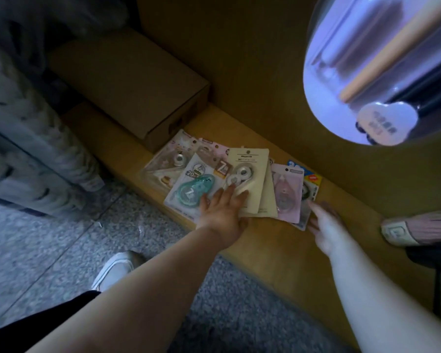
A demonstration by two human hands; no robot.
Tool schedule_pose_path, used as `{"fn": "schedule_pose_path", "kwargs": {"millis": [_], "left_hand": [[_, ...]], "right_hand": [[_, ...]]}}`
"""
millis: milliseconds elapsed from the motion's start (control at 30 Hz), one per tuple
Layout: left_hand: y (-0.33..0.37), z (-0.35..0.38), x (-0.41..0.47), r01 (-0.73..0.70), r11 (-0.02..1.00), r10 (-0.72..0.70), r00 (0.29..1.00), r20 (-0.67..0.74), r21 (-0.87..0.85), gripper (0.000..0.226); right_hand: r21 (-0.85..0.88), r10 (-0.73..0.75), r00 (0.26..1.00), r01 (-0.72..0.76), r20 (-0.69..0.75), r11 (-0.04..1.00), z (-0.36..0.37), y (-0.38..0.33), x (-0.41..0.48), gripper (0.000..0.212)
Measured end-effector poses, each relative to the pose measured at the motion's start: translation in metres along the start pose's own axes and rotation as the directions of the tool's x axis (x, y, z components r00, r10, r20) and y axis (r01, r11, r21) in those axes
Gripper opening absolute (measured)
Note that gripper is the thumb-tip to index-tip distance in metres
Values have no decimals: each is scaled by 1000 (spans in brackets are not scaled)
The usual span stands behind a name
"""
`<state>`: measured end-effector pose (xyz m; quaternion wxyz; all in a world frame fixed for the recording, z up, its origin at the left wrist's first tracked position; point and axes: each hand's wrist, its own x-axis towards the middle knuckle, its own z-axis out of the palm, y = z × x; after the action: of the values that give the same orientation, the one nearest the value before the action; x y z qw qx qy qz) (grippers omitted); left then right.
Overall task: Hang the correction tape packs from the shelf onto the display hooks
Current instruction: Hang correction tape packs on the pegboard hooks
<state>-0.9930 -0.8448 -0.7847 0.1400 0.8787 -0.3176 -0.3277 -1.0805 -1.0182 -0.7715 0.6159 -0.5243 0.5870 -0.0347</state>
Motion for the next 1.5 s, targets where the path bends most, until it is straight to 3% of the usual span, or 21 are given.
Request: {"fn": "schedule_pose_path", "kwargs": {"millis": [167, 433, 533, 700, 867, 1233, 1400, 1500], "left_hand": [[-1, 2, 1, -6, 1000, 6, 1000, 4, 6, 62], [-2, 5, 1, -11, 1000, 11, 1000, -1, 14, 56], [-3, 6, 1, -17, 999, 18, 1000, -16, 32, 54], [-5, 11, -1, -58, 998, 58, 998, -23, 17, 53], [-4, 12, 0, -60, 998, 59, 998, -21, -11, 54], [2, 2, 1, 28, 991, -41, 994, -101, -129, 57], [34, -4, -18, 9, 943, -105, 958, -268, -334, 58], [59, -7, -42, -16, 810, -180, 944, -275, -587, 63]], "right_hand": [[19, 33, 996, -35, 81, 999, 7, 1, 2, 48], [-46, 13, 978, -3, 207, 999, 23, 3, -3, 49], [-22, -16, 983, 20, 182, 1000, 35, 5, -5, 35], [30, -11, 990, 7, 140, 1000, 42, 9, -14, 32], [52, 11, 989, -19, 147, 998, 47, 18, -12, 39], [159, -62, 998, 64, -16, 985, 2, 11, -22, 44], [139, -130, 991, 135, -45, 981, -30, -3, -51, 34], [137, -153, 988, 155, -22, 978, -49, -8, -79, 19]]}}
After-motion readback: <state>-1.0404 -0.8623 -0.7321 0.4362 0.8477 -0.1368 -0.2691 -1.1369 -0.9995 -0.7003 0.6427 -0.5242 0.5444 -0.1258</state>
